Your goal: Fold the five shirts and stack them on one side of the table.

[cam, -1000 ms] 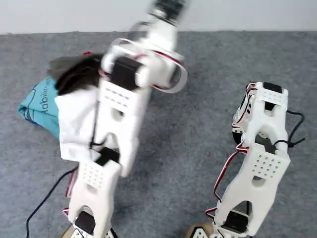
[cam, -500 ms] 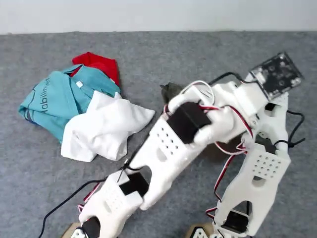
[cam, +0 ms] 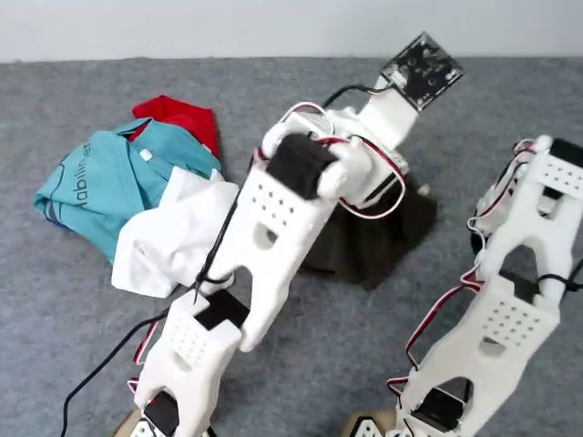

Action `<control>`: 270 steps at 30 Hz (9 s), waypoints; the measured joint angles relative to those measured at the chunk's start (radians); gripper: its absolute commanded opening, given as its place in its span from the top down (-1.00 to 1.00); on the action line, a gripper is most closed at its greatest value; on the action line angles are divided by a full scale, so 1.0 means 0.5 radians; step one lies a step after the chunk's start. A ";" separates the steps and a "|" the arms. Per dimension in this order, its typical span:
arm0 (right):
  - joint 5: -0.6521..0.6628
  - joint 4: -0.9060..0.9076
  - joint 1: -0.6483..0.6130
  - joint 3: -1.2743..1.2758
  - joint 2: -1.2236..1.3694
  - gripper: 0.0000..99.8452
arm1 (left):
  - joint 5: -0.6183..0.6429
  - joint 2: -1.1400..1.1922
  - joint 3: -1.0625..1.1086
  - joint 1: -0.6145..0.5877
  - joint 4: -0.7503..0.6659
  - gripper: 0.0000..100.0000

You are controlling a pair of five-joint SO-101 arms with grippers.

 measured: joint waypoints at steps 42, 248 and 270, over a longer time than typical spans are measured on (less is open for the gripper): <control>0.021 0.003 -0.509 0.298 -0.153 0.01 | -0.015 0.408 0.141 -2.443 -0.003 0.66; -0.095 -0.565 -1.795 -0.804 -0.669 0.98 | -0.746 -3.342 3.894 -1.372 -0.279 0.67; -0.083 -0.466 -2.001 -1.537 0.018 0.42 | -0.746 -3.342 3.913 -1.372 -0.338 0.66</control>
